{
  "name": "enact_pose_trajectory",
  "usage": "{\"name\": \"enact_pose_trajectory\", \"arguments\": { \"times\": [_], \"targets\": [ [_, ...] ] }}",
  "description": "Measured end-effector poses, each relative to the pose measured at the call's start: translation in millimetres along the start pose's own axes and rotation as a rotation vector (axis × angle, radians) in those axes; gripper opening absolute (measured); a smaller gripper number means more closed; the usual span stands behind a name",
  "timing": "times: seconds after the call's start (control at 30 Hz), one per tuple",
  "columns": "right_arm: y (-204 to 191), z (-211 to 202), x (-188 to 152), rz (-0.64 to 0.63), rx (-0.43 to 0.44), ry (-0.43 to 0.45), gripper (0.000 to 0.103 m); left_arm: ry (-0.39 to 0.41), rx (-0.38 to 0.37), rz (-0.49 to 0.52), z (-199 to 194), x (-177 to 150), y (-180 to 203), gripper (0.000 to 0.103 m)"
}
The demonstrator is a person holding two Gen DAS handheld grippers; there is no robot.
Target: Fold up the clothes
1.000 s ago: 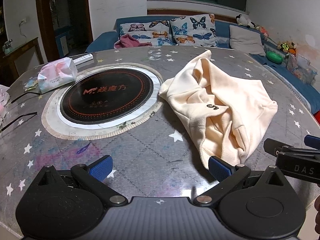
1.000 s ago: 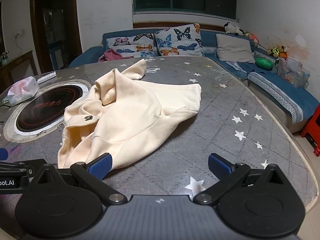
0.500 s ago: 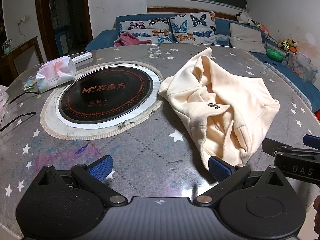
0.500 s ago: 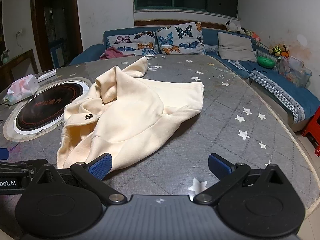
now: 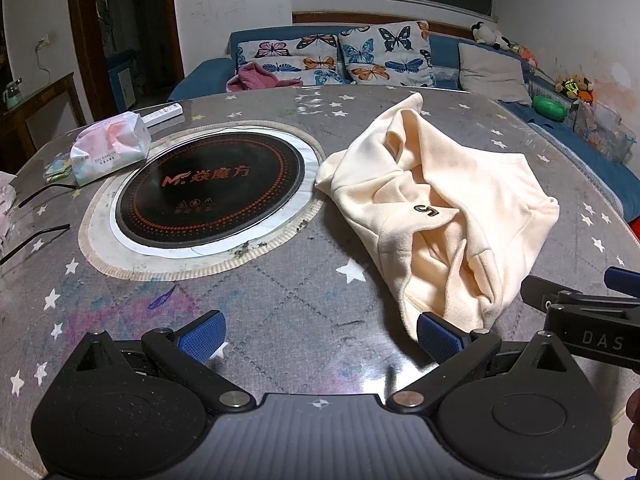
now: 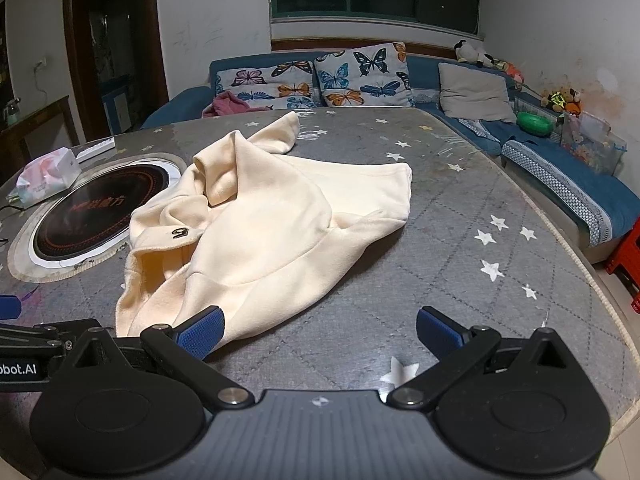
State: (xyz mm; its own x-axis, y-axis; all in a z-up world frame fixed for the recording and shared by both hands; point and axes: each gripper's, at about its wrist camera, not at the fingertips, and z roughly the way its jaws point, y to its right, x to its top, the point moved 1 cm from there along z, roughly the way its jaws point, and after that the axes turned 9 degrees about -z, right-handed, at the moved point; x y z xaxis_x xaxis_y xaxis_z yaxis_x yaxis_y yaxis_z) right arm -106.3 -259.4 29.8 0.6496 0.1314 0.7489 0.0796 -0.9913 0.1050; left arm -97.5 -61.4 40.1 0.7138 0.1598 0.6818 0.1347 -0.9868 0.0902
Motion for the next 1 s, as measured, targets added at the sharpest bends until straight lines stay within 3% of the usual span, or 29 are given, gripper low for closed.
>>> {"name": "enact_pose_trajectory", "arguments": {
  "times": [0.63,1.0],
  "targets": [
    [-3,1,6,-0.021,0.005,0.007,0.103,0.005,0.001,0.012,3,9,1,0.103],
    [-2,13,26,-0.053,0.031,0.025,0.099,0.055,-0.017,0.016,8,37,-3,0.103]
  ]
}}
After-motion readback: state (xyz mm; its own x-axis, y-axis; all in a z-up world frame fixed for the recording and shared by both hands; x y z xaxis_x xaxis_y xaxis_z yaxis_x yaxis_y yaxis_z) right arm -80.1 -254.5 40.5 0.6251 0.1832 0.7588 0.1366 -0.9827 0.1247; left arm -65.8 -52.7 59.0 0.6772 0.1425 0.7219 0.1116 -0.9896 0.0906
